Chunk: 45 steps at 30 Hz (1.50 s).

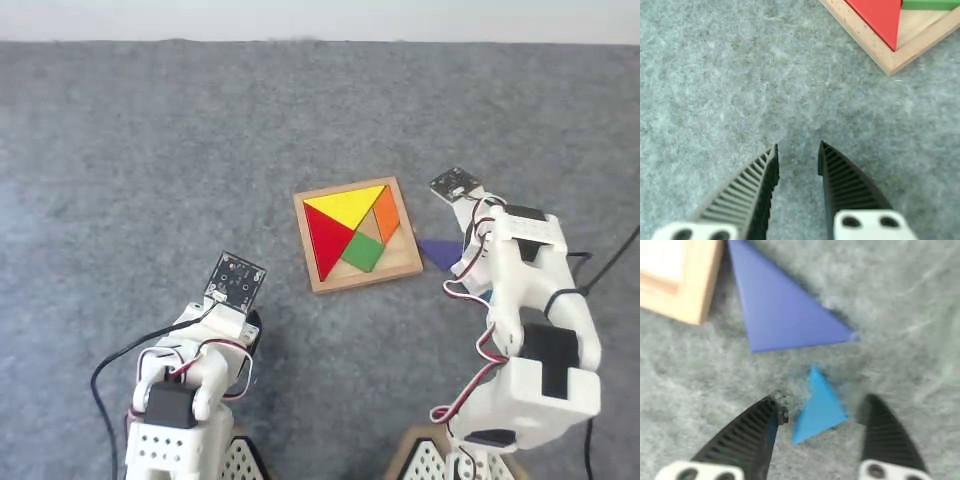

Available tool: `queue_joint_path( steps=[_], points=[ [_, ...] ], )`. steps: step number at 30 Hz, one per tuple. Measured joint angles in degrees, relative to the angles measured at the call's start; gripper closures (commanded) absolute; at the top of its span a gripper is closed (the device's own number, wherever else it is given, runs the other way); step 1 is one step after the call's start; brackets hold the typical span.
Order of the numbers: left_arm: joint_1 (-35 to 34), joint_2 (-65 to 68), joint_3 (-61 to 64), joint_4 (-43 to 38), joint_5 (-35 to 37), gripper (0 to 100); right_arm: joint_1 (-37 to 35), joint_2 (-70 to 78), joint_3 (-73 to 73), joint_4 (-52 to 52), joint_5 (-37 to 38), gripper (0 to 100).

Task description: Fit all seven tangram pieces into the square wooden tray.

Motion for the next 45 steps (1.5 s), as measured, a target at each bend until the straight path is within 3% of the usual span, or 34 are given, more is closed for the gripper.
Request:
queue_joint_path(
  steps=[13,19,24,37,45],
  points=[
    [0.0,0.0,0.0,0.0,0.0,88,-0.44,-0.62,-1.05,0.62,-1.85,90.1],
    [0.0,0.0,0.0,0.0,0.0,88,-1.49,-8.7,-2.46,10.73,-8.18,76.0],
    [0.0,0.0,0.0,0.0,0.0,88,-2.9,-13.54,2.29,13.01,-9.67,74.7],
    [0.0,0.0,0.0,0.0,0.0,88,-1.05,-7.65,8.53,-0.97,-13.45,77.0],
    [0.0,0.0,0.0,0.0,0.0,88,0.88,-7.38,8.44,-1.05,-18.64,80.9]
  ],
)
